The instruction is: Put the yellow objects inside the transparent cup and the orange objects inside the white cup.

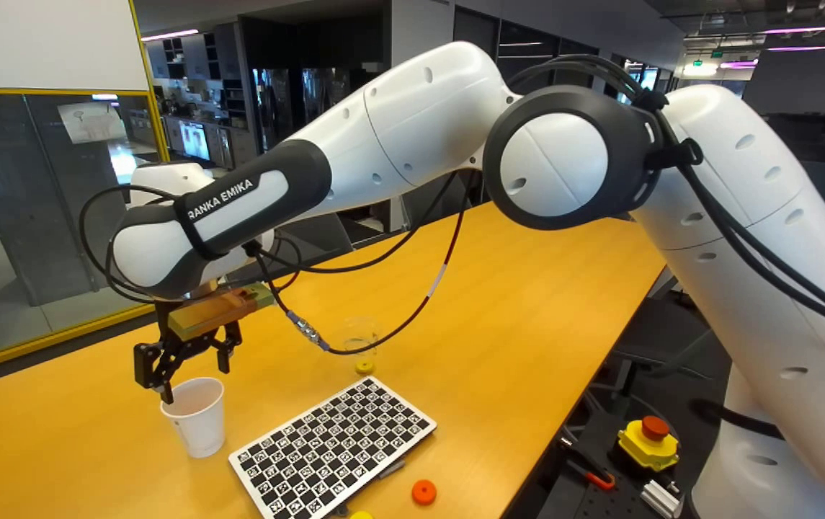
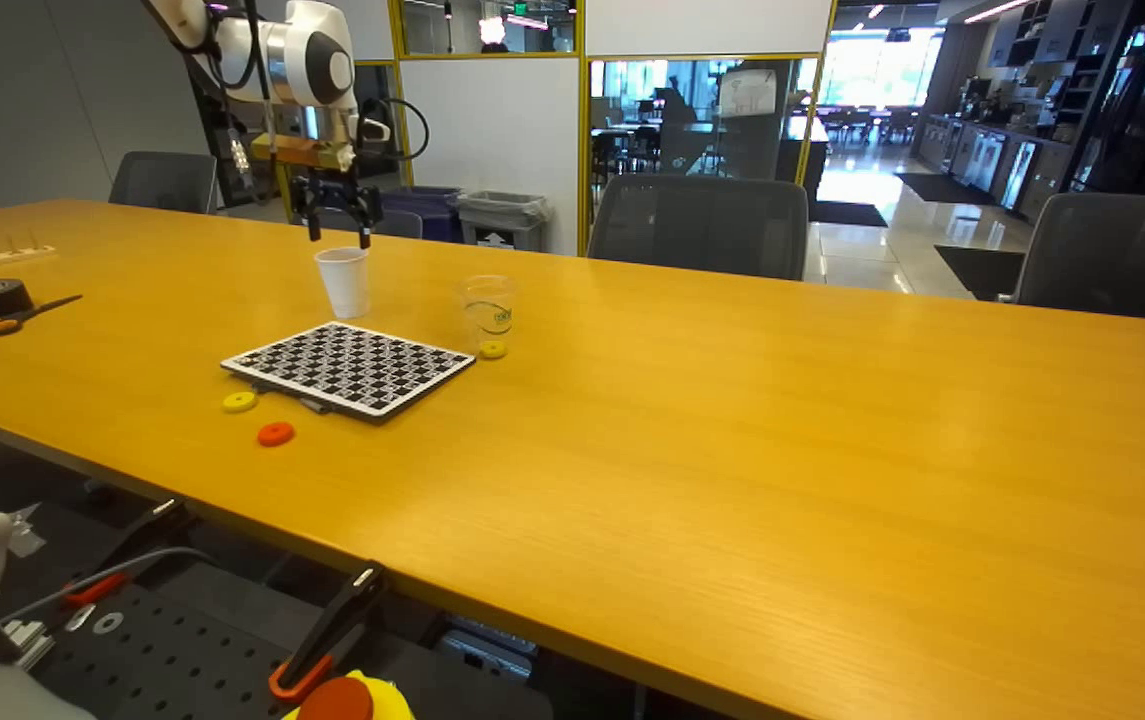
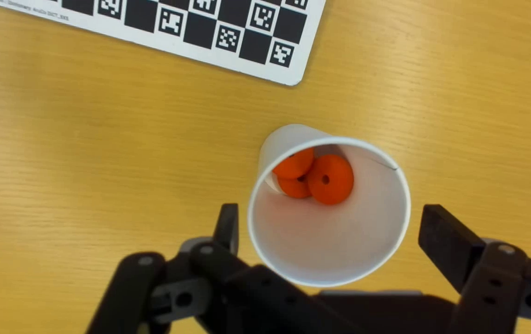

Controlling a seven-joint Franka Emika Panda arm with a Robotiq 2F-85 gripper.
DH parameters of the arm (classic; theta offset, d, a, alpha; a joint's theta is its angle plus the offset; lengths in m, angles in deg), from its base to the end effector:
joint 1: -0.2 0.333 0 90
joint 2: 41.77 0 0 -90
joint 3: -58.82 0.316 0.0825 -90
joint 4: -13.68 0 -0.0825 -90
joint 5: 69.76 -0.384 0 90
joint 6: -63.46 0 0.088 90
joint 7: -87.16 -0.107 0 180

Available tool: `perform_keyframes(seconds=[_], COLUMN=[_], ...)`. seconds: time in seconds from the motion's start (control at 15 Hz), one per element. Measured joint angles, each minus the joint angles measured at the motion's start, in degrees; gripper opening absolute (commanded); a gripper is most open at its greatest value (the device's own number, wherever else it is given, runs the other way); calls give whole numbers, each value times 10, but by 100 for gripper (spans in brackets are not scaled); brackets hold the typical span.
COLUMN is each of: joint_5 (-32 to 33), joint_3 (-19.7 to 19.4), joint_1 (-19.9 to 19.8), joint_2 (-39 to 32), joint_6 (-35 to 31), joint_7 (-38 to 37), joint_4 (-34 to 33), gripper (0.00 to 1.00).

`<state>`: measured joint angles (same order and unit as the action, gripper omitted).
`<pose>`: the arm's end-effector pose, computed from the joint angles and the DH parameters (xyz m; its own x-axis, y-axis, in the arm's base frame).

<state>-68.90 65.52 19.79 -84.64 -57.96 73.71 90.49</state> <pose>0.6733 0.3101 0.2883 0.9802 0.1973 0.0179 0.1981 -0.9775 -0.0725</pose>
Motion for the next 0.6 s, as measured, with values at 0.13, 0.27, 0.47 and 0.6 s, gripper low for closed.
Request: perform_keyframes(seconds=[0.13, 0.27, 0.47, 0.6], joint_5=[0, 0, 0, 0], joint_3=[-1, -2, -3, -5], joint_1=[0, 0, 0, 0], joint_2=[20, 51, 100, 131], joint_6=[-1, -5, -23, -46], joint_7=[-4, -12, -36, -60], joint_4=[30, 78, 162, 222], gripper=[100, 100, 100, 100])
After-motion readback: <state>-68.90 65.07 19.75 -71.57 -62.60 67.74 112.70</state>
